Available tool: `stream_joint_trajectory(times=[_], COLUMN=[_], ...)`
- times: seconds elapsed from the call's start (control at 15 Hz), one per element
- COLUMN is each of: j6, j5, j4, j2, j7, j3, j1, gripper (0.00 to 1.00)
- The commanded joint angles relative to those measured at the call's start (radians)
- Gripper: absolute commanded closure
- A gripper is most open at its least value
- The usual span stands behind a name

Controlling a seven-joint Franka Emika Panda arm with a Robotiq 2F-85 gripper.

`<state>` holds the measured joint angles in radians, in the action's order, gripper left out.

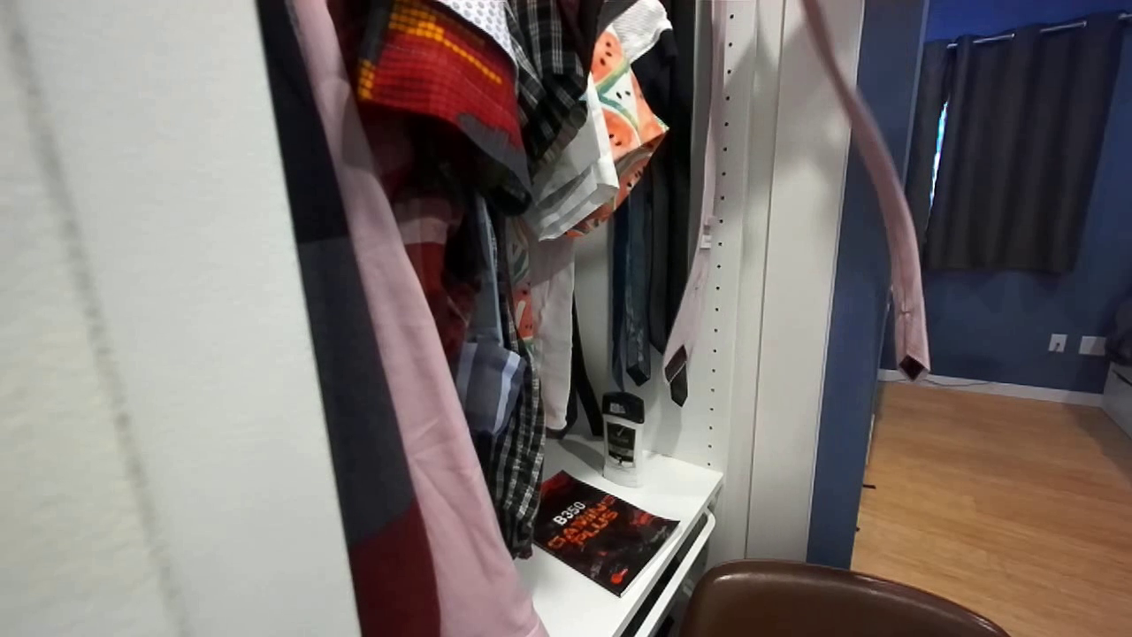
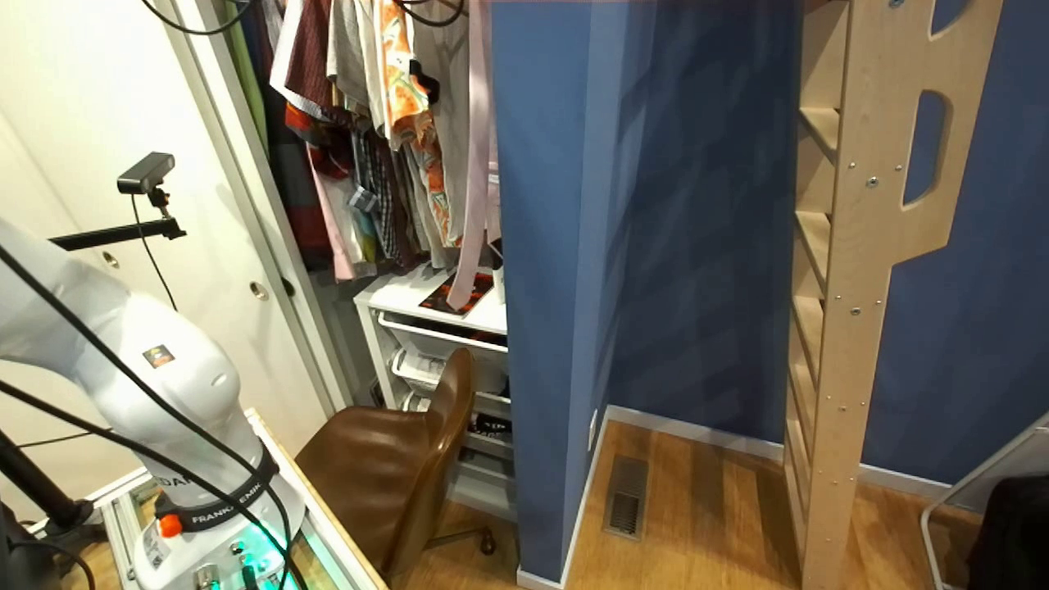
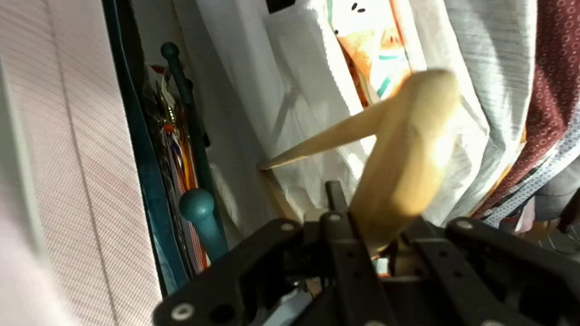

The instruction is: Put the wooden clothes hanger on the shelf

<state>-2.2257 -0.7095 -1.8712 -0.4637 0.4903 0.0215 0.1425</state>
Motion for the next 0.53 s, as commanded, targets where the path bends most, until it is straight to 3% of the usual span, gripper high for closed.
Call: stream_joint_trajectory(times=[0.0,0.47], j6=[0.051,0.239], j5=[0.078,0.186], j4=[-0.070,-0.143], j2=[-0.096,-0.207], j7=[-0.074,-0.178], j3=[0.006,0.054], j1=[-0.009,-0.018], gripper=[0.96,0.96])
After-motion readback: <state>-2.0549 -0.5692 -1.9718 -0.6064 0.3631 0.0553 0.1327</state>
